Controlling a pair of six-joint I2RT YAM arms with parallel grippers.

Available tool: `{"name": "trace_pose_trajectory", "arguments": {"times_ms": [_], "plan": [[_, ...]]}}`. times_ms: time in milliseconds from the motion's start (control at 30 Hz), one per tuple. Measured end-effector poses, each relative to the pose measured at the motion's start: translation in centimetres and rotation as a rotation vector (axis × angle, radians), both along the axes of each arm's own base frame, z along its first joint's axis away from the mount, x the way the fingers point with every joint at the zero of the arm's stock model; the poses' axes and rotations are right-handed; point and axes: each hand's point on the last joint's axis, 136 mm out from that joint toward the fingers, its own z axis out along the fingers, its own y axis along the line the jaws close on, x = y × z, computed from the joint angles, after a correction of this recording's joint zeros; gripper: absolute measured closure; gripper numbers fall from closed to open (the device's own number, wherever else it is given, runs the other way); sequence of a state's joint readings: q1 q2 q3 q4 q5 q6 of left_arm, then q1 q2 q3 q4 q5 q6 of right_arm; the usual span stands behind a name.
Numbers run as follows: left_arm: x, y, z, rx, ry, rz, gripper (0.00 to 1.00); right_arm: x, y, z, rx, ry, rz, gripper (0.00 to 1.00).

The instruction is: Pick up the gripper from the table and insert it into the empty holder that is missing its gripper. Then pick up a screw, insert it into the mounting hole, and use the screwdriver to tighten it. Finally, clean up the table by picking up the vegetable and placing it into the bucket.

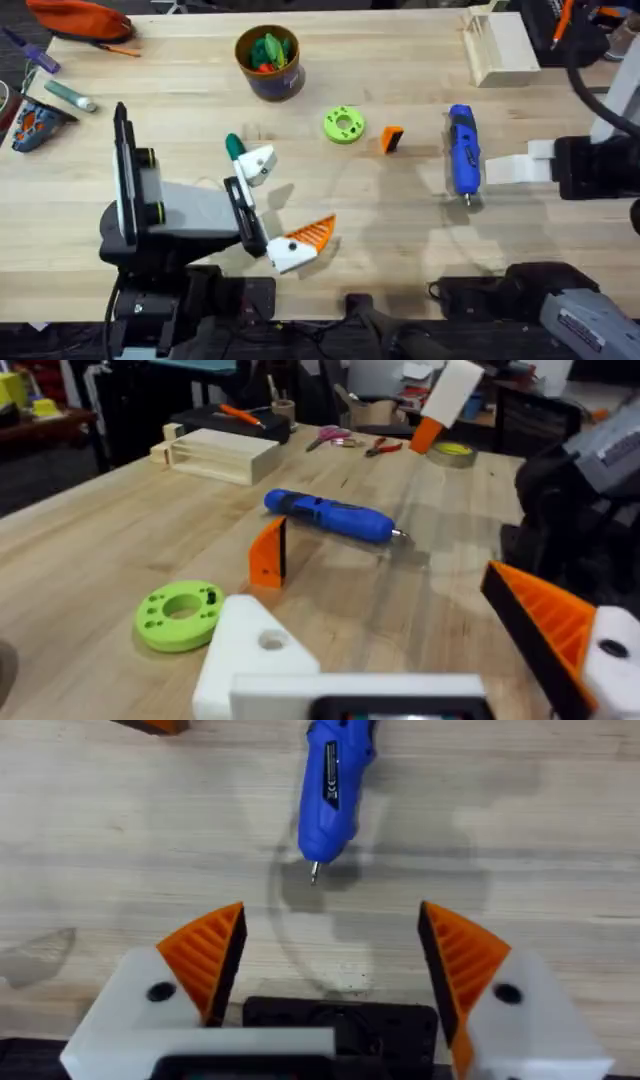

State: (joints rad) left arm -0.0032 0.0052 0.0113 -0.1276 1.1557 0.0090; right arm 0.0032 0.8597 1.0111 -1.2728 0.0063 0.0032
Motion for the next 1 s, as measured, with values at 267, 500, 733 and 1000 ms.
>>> {"name": "trace_pose_trajectory", "arguments": {"times_ms": [267,500,733,1000], "plan": [[-1.3,-0.5,0.0,0.023,-0.074,-0.087,0.014,0.0,0.0,0.0,0.000,0.000,0.000,0.035],[-1.5,-0.6,0.0,0.026,-0.083,-0.095,0.014,0.0,0.0,0.0,0.000,0.000,0.000,0.035],[-1.5,-0.6,0.0,0.026,-0.086,-0.099,0.016,0.0,0.0,0.0,0.000,0.000,0.000,0.035],[-1.6,-0.6,0.0,0.026,-0.086,-0.102,0.015,0.0,0.0,0.0,0.000,0.000,0.000,0.035]]}}
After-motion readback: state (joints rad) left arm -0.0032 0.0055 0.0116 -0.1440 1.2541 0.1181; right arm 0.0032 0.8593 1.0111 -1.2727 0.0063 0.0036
